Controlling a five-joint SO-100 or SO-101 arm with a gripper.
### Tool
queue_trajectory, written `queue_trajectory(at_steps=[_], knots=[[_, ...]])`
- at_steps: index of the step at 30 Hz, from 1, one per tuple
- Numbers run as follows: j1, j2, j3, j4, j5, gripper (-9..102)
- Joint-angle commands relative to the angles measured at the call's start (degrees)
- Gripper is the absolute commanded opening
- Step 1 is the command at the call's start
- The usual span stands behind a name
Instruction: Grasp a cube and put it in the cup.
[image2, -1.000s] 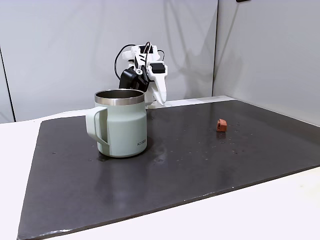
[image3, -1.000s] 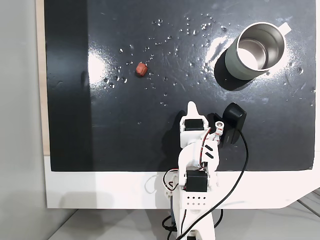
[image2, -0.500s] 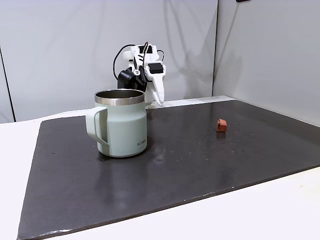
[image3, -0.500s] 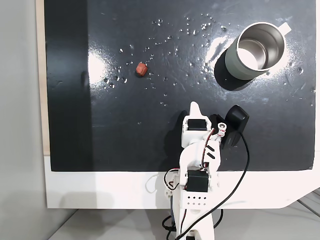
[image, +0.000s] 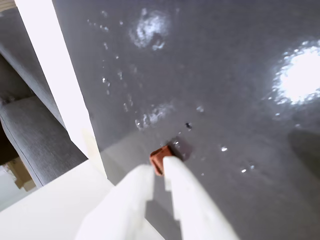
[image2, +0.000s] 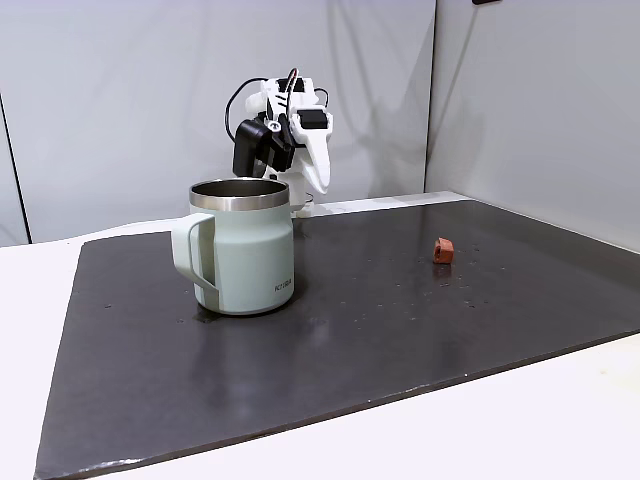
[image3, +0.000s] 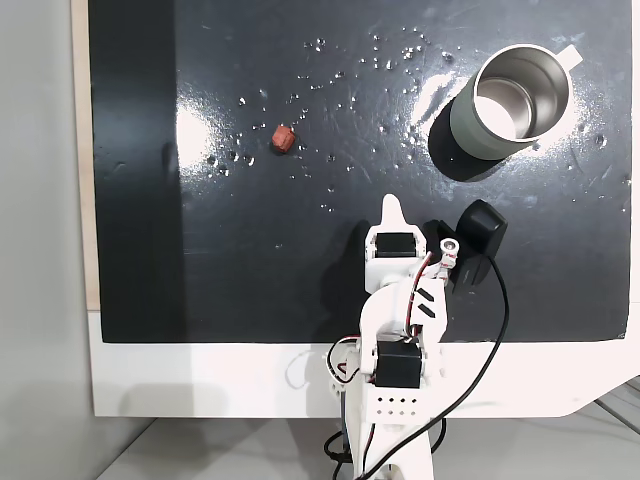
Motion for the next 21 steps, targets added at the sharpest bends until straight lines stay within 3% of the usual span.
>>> queue_trajectory(at_steps=[1, 9, 21], knots=[[-0.9, -13.4, -13.9, -2.5, -2.0, 0], [-3.6, -43.0, -39.8, -0.4, -6.6, 0], [-11.1, -73.5, -75.6, 14.7, -6.1, 0]])
